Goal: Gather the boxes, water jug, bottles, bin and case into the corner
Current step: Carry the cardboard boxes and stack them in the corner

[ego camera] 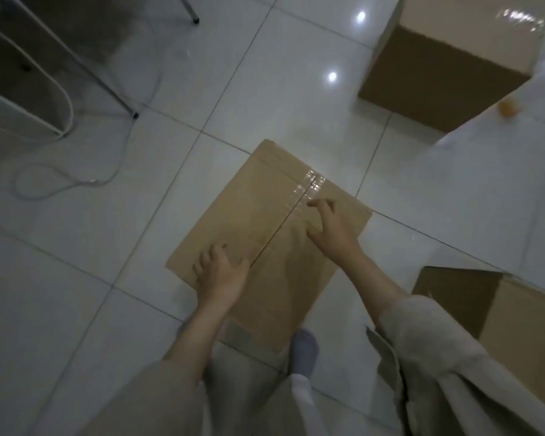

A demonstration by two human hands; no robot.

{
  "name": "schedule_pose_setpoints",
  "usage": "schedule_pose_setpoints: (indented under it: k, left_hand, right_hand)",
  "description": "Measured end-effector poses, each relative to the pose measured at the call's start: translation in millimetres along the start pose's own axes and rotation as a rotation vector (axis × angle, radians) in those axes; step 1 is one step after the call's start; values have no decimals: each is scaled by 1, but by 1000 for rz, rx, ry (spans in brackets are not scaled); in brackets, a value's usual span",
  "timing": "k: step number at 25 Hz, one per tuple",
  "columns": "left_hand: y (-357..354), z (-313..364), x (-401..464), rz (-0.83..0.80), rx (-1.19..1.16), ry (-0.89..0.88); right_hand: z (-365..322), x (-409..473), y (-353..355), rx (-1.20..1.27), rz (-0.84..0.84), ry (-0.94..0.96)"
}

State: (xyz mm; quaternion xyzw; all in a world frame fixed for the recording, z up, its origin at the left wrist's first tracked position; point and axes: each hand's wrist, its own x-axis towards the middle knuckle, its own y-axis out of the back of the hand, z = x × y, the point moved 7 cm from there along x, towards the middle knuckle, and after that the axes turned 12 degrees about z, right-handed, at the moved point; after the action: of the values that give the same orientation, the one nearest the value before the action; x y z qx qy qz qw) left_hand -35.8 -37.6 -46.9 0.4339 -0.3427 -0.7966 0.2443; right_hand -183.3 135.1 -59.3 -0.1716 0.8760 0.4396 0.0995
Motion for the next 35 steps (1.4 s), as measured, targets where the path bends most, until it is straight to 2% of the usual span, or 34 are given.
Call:
schedule_pose_setpoints:
  k: [3, 6, 8, 11, 15, 18, 20, 22, 23, 26, 28, 30, 32, 33, 35]
  left_hand:
    - [-33, -24, 9, 10, 64, 234]
    - [-54, -50, 17, 35, -23, 450]
    - [-65, -69, 27, 40, -107, 524]
    - [-80, -79, 39, 2, -259, 531]
    - [-56, -79, 37, 228, -298, 660]
    - [-33, -71, 48, 327, -333, 565]
    - [-25, -33, 60, 266, -437, 356]
    - [-21, 17, 68, 202, -360, 165]
    - [-18, 37, 71, 200, -312, 140]
    - [-21, 41, 83, 179, -165, 243]
    - [-19, 7, 82, 150, -66, 325]
    - [-11, -51, 79, 154, 35, 504]
    - [-8, -104, 72, 161, -38, 687]
    - [-12, -120, 70, 152, -138, 719]
    - [-20, -130, 71, 134, -309, 670]
  right_hand:
    - [16, 39, -17, -229, -11, 99]
    - [27, 72, -31, -434, -54, 166]
    - [33, 89, -36, -517, -99, 140]
    - [34, 105, -43, -541, -159, 90]
    - [32, 105, -32, -388, -115, 57]
    - [39, 99, -16, -291, -81, -11]
    - [33, 89, -8, -240, -77, 15]
    - [20, 77, -9, -214, -118, 84]
    - [16, 72, -14, -211, -161, 103]
    - [13, 70, -33, -185, -272, 78]
    - [15, 67, -49, -211, -331, 92]
    - [20, 62, -60, -246, -318, 108]
    - [24, 60, -67, -277, -226, 101]
    - [26, 60, -68, -289, -189, 99]
    - [30, 62, -67, -297, -179, 59]
